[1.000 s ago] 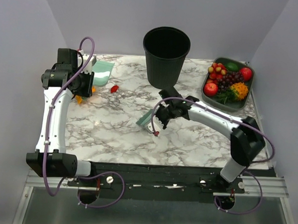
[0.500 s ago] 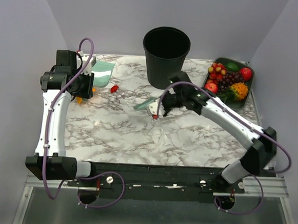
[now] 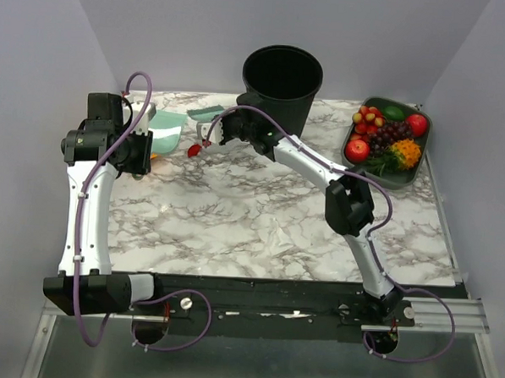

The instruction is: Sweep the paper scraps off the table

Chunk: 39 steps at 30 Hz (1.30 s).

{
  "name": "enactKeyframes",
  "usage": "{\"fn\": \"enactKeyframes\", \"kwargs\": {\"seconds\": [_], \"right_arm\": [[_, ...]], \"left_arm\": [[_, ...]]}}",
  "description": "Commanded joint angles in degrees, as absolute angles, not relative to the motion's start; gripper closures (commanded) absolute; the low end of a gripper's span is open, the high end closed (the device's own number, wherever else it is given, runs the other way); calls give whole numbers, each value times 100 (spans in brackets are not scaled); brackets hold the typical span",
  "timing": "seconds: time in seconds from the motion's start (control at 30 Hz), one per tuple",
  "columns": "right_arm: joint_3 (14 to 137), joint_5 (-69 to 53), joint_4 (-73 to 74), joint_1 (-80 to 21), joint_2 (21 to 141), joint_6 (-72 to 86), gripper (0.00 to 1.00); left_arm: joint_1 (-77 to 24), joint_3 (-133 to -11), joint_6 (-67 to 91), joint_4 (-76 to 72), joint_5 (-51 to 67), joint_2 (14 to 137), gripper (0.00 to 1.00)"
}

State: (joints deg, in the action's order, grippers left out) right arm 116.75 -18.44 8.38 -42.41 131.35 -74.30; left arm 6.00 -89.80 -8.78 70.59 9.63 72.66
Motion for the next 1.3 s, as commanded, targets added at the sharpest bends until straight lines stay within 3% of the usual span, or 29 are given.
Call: {"fn": "enactKeyframes", "kwargs": {"seconds": [0.0, 0.37, 0.73, 1.03, 1.27], "right_arm": [[12690, -1818, 281, -4236, 13771, -7583, 100], [12832, -2663, 2222, -4368, 14054, -8920, 99], [11332, -2628, 4181, -4386, 12965, -9729, 99], [8353, -2470, 5080, -4377, 10137, -9888, 100], [6338, -2364, 4922, -4351, 7824, -8676, 99]], "left_arm": [[659, -8816, -940, 7268, 993, 7049, 100], [703, -8780, -993, 7313, 932, 6812, 100], [712, -8245, -1326, 6909, 1125, 6803, 100], [458, -7656, -2477, 6838, 1529, 7417, 100], [-1036, -7576, -3041, 6934, 1450, 8199, 100]]}}
